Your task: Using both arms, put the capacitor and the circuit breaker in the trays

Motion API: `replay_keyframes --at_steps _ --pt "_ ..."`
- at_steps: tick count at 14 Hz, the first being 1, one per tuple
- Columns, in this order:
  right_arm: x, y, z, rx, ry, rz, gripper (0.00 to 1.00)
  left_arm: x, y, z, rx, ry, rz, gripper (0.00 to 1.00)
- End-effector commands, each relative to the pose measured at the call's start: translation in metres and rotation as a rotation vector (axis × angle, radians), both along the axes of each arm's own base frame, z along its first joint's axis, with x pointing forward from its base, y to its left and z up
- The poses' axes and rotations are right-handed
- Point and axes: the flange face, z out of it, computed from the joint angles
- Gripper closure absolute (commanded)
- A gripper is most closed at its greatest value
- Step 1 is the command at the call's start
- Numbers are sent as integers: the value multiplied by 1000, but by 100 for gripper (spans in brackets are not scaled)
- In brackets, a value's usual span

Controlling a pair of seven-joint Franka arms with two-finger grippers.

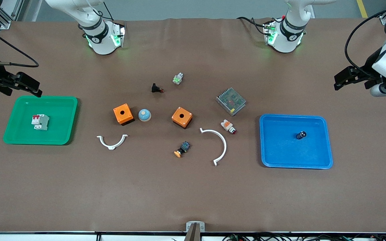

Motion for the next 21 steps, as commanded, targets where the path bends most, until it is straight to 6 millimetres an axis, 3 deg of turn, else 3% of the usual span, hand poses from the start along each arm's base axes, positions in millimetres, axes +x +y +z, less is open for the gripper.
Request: replay_keyframes --at_steps 1,4,6,9,14,21 --pt "0 4 4 -16 -8 16 0 -8 -3 5 4 19 -15 0" --pt "-2 8 6 -9 -4 24 0 -9 -13 6 35 19 -36 0" --pt "-1 10 9 -11 -23 29 0 -8 -22 19 68 -13 -57 0" --pt "7 10 14 -11 -92 30 0 -8 -22 23 82 -15 -60 0" --pt "8 -25 14 3 -84 -42 0 -9 -18 24 64 -9 -57 0" --pt "7 -30 16 -7 -76 -50 0 -11 -19 26 9 -6 -53 0"
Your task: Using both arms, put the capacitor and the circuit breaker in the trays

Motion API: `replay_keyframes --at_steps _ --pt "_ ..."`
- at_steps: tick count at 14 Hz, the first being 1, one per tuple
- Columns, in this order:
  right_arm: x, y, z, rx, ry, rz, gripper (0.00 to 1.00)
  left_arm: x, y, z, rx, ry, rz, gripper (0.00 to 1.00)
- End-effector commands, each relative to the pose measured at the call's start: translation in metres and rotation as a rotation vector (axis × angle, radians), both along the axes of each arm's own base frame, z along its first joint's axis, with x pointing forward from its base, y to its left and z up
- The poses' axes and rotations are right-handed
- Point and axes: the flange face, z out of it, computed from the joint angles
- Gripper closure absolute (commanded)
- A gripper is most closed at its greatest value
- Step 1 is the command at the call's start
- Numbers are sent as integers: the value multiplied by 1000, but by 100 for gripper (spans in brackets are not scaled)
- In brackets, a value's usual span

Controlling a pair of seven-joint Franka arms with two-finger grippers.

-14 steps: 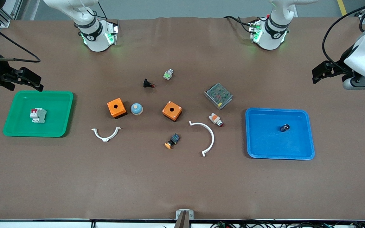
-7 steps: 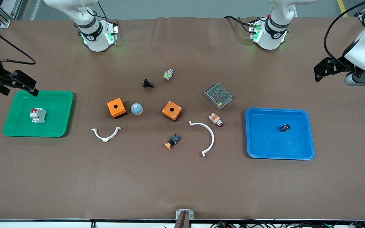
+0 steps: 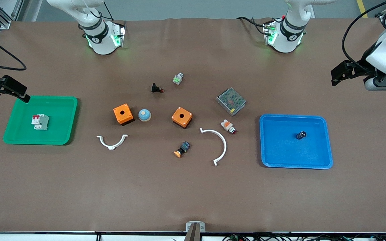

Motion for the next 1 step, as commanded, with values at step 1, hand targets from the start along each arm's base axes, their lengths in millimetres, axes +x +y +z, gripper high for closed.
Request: replay_keyframes --at_steps 1 --pt "-1 -10 7 -9 -3 -16 0 -5 1 9 -16 2 -11 0"
